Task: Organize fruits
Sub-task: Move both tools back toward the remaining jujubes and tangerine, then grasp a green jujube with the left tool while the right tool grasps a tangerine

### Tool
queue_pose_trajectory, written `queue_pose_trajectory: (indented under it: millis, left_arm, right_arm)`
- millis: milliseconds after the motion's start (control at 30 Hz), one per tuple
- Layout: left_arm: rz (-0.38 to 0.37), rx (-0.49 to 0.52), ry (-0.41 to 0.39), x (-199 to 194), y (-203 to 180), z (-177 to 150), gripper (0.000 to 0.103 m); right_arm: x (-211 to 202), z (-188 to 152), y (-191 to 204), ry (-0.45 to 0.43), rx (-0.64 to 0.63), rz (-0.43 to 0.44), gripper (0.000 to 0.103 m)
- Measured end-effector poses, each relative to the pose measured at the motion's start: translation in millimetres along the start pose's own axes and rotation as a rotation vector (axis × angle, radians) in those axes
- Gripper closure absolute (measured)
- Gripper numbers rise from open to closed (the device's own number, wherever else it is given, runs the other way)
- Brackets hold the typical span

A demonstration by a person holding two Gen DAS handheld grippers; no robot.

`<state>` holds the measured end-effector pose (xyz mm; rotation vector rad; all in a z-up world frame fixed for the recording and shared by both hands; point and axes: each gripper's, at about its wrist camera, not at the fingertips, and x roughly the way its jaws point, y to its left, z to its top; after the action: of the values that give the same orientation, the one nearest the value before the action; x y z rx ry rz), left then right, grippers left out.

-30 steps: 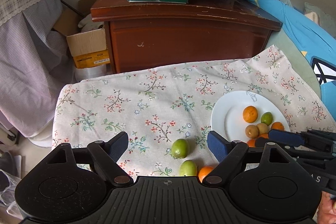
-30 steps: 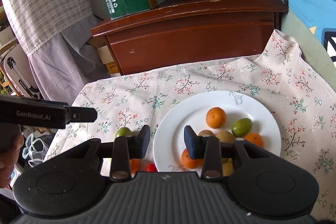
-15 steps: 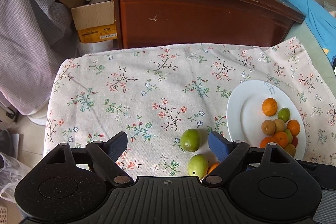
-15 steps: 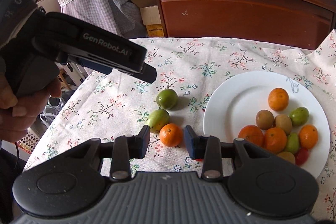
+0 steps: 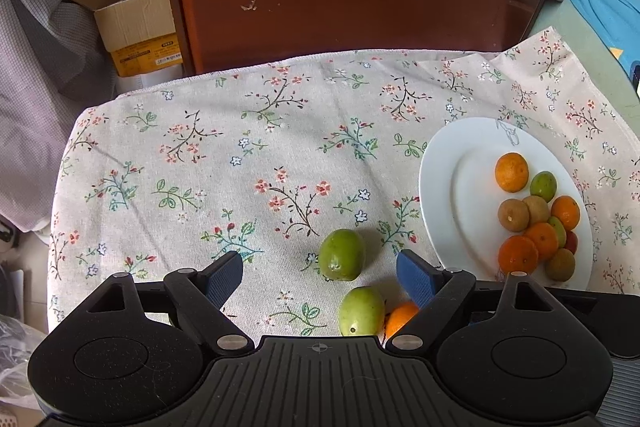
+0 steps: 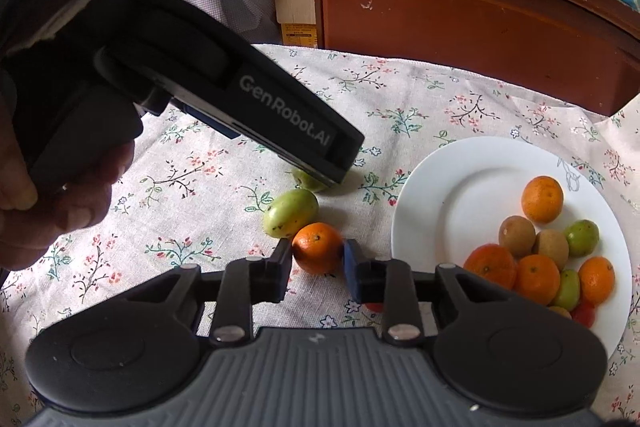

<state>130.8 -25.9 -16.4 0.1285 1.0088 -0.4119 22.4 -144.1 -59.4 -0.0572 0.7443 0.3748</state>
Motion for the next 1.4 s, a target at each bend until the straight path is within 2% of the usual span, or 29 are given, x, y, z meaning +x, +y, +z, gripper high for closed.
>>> queue_pose_trajectory:
  millis: [367,533,700,833,900,1100,1400]
  left_arm:
    - [0.007,-0.015,-0.015,13.7,1.4,-3.6,0.022]
    - [-0.002,-0.003,-0.012,20.3,-2.3,-4.1,0.044]
    - [0.009,0.008,-0.024,25.6,-4.7,-4.6,0.047]
    - [-0.013,0.014,-0.044,24.2,-5.6,-4.5,0.069]
    - [-0.029,0.014,-0.042,24.1,-7.0,-4.8,0.076]
    - [-0.039,0.018,-0.056,17.8,-10.4,-6.4,0.076]
    - [-0.057,0.026,-0.163,-13.5,-17.5,6.3,0.077]
  right_arm:
    - [-17.6,2.0,-6.5,-0.008,0.045,0.012,0.075]
    - [-23.6,1.8,-10.9,-0.015,0.066,0.007,0.075]
    - [-28.2,0.2,-15.1,-0.015,0.098,0.013,0.075]
    - [-29.8,-0.5,-15.1,-0.019,0.104,0.012,0.075]
    - [-29.9,-0.4,-15.8,-0.018,0.11,0.015,0.075]
    - [-29.7,-0.1,-17.7,-0.016,0.12,0.008,0.075]
    - [-45.8,10.1,-36.1,-0.078,0.161,-0.026,0.075]
